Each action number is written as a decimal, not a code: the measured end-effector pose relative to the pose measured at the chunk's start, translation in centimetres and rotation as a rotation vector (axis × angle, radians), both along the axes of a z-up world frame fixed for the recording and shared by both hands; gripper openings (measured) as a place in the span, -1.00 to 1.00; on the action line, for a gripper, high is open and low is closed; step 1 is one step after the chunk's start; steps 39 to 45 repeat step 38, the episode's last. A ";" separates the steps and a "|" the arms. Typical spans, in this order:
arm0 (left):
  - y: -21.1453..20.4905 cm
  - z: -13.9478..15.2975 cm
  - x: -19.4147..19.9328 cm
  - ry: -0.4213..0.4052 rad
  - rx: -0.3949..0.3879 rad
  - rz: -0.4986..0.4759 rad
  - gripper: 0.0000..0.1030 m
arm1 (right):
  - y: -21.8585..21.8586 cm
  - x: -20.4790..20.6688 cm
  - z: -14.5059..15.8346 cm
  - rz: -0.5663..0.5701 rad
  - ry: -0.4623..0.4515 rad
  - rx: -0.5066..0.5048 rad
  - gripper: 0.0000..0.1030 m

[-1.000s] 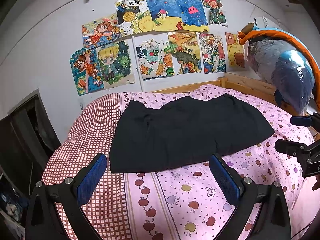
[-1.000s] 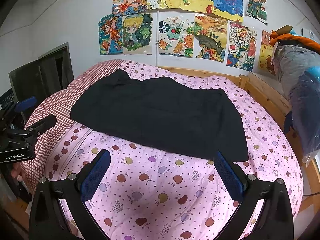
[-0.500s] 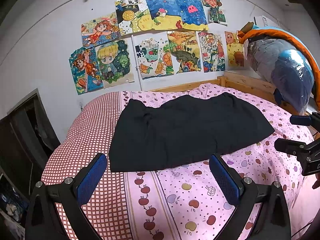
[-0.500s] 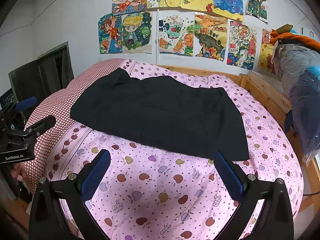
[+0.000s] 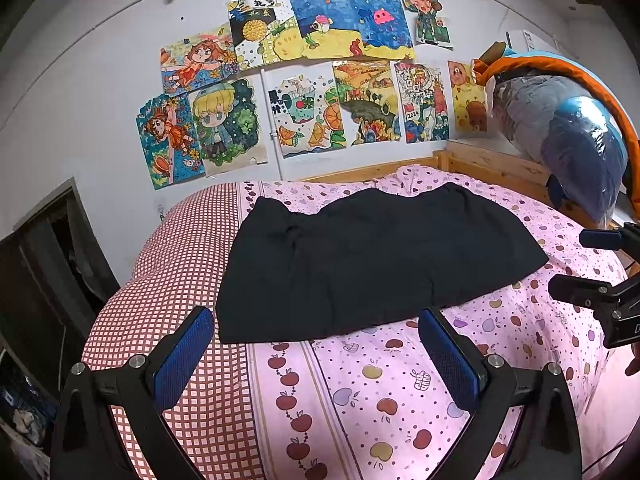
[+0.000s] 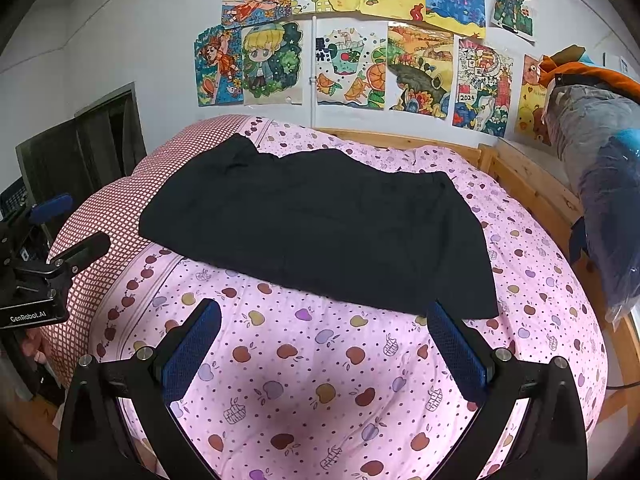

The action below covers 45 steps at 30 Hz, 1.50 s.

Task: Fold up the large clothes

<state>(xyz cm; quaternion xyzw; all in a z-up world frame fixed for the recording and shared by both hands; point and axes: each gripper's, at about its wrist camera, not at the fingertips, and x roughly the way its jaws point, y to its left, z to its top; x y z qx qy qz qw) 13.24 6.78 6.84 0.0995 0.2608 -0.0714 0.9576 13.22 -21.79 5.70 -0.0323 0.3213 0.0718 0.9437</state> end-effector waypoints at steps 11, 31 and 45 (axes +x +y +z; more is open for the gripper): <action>-0.1 -0.6 0.1 0.007 0.004 -0.007 1.00 | -0.3 0.0 0.0 -0.001 0.003 0.004 0.97; -0.1 -1.2 0.2 0.032 0.024 -0.014 1.00 | -0.5 0.2 -0.2 -0.010 0.023 0.009 0.97; 0.3 -1.2 0.3 0.033 0.022 -0.006 1.00 | -0.4 0.2 -0.2 -0.012 0.029 0.013 0.97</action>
